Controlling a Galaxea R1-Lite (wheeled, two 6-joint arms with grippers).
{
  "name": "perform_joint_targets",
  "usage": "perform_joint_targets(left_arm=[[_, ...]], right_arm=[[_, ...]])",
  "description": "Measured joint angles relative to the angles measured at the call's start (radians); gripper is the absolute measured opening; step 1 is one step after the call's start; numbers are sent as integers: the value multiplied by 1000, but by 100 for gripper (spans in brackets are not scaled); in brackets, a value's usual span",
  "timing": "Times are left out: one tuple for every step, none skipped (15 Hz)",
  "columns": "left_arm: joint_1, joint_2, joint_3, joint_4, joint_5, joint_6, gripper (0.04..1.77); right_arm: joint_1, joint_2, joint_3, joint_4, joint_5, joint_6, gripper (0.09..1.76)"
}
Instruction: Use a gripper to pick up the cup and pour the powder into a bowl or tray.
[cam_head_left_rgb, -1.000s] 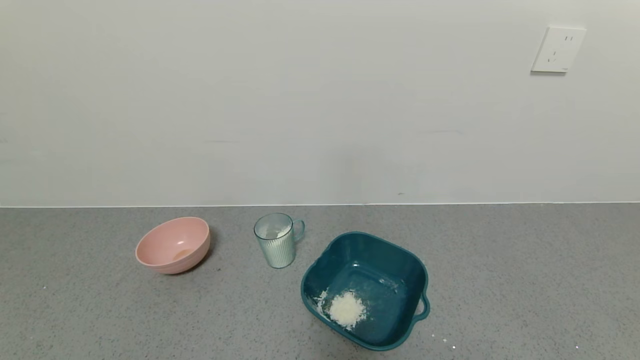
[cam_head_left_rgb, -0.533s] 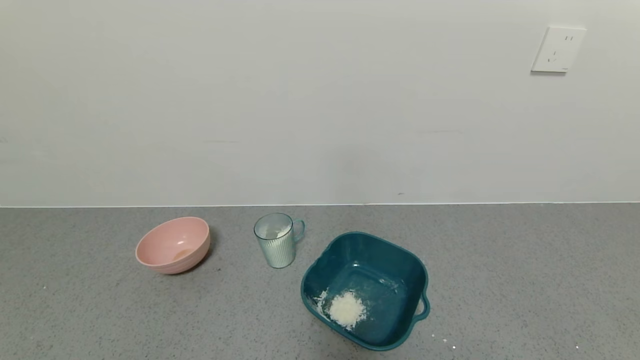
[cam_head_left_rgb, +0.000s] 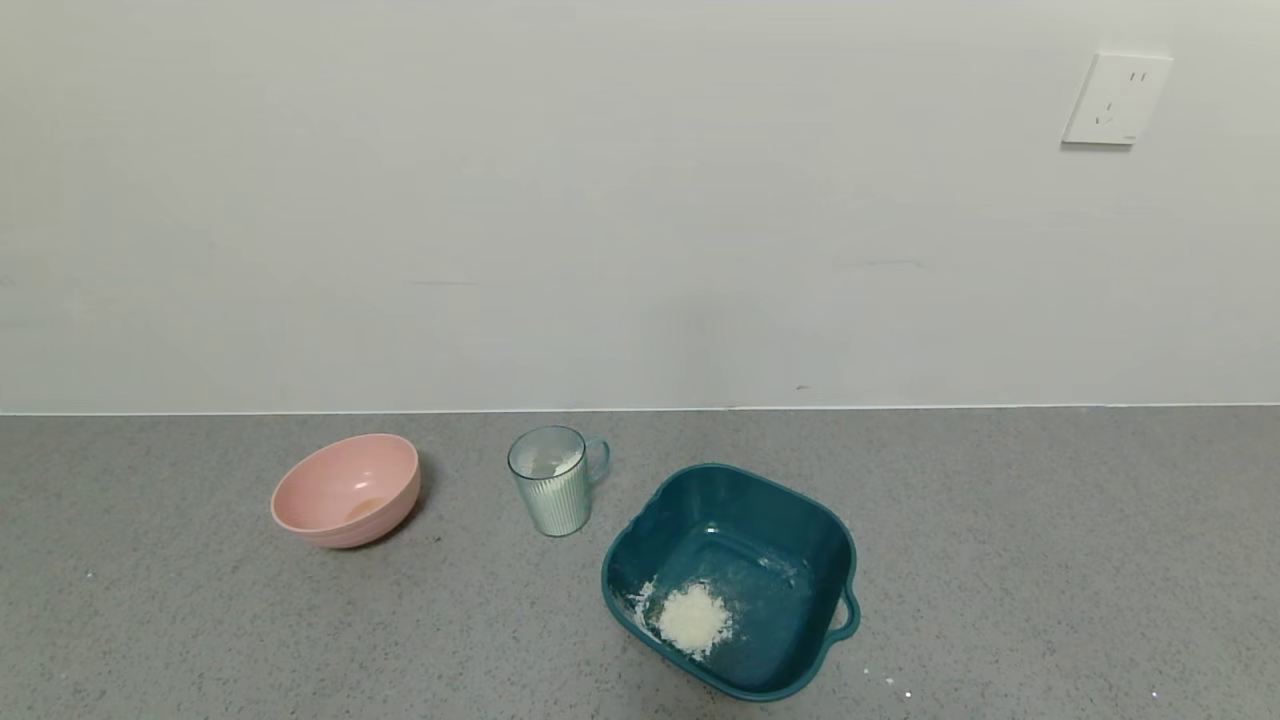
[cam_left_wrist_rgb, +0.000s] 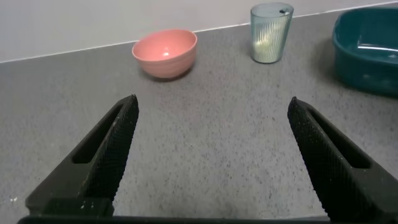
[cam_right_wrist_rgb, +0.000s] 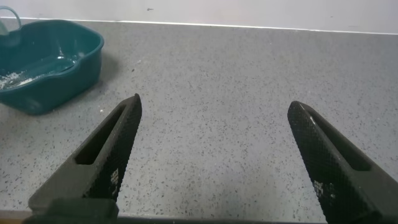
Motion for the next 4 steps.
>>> perform_joint_targets(left_arm=[[0, 0, 3, 2, 1, -8, 172], [0, 0, 5, 3, 2, -23, 172], [0, 0, 5, 4, 2, -40, 172], [0, 0, 6, 4, 2, -51, 172]], right_arm=[[0, 0, 0, 0, 0, 1, 171], [0, 0, 0, 0, 0, 0, 171], [0, 0, 0, 0, 0, 0, 171], [0, 0, 0, 1, 0, 1, 171]])
